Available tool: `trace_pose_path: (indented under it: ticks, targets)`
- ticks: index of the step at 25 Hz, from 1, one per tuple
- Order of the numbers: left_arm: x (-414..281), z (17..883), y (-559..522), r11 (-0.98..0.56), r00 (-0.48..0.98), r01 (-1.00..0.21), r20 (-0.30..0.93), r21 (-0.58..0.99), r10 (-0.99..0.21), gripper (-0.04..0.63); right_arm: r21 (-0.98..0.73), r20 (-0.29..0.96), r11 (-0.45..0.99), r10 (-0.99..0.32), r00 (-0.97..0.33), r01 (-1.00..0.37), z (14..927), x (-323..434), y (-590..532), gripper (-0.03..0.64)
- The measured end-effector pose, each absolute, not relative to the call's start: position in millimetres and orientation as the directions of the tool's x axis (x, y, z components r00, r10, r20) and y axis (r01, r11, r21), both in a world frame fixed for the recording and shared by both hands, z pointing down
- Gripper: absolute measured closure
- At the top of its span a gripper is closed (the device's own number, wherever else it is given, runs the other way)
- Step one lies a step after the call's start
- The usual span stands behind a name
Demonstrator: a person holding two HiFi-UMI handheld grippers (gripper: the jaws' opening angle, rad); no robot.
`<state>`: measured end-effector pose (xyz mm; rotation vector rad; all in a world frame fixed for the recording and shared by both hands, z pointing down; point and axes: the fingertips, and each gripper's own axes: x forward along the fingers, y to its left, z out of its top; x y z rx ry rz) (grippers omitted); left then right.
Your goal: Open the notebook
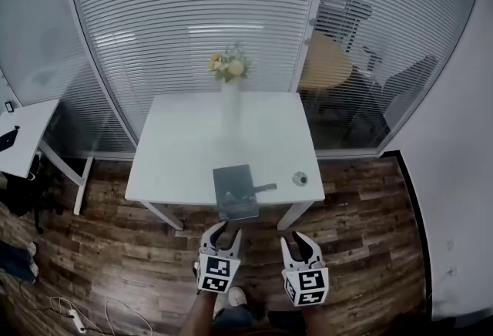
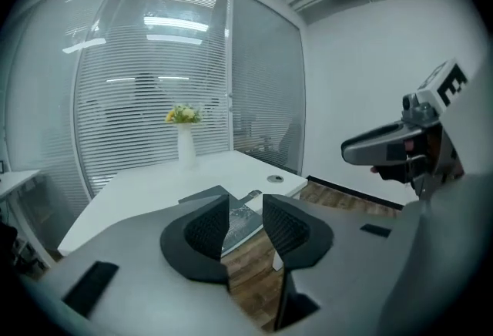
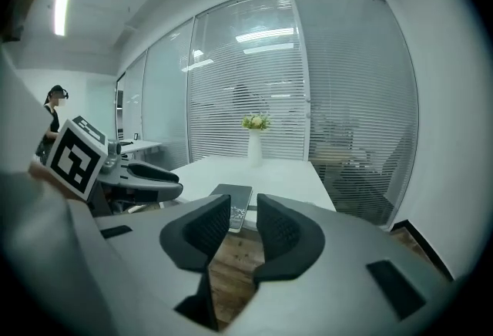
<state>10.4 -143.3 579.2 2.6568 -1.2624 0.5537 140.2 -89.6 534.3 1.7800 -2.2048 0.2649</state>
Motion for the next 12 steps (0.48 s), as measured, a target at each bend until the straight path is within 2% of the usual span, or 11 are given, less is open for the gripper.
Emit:
trace_pose_path:
  ticks: [12]
  targets:
    - [43.6, 605.6, -170.7, -0.710, 0.586, -0.694, 0.479, -0.119, -0.653, 0.453, 0.073, 0.374, 0.244, -0.905, -0.201, -0.967, 541.9, 149.2, -119.0, 0.482]
